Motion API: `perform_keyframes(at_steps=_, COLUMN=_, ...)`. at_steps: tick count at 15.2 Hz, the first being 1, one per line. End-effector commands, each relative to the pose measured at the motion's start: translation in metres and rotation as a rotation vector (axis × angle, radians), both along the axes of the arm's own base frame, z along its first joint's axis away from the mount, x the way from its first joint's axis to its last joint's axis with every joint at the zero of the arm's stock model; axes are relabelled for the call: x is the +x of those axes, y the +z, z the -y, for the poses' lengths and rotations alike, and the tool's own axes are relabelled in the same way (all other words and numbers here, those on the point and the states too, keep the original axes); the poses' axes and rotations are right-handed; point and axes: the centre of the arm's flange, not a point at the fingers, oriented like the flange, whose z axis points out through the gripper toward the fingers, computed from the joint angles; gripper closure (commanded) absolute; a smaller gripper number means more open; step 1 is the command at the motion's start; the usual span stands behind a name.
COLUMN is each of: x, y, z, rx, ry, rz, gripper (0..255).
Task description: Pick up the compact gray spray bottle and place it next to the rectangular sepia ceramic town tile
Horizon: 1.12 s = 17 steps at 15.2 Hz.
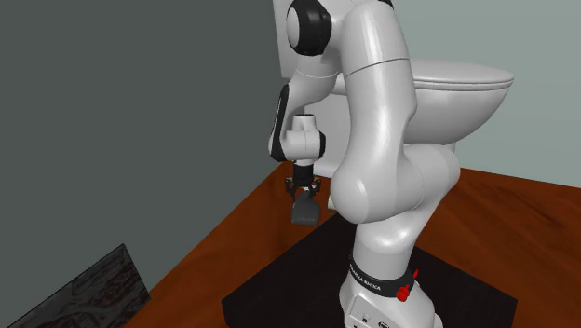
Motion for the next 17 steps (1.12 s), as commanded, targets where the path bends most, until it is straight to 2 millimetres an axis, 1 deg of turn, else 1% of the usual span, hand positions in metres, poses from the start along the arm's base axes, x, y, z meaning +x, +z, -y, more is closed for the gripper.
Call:
perform_keyframes(at_steps=1, x=-0.001, y=0.01, z=0.0, rx=0.0, ry=0.0, rz=0.0, gripper=255)
perform_keyframes(at_steps=17, x=-0.001, y=0.095, z=0.0, rx=0.0, ry=0.0, rz=0.0, gripper=255)
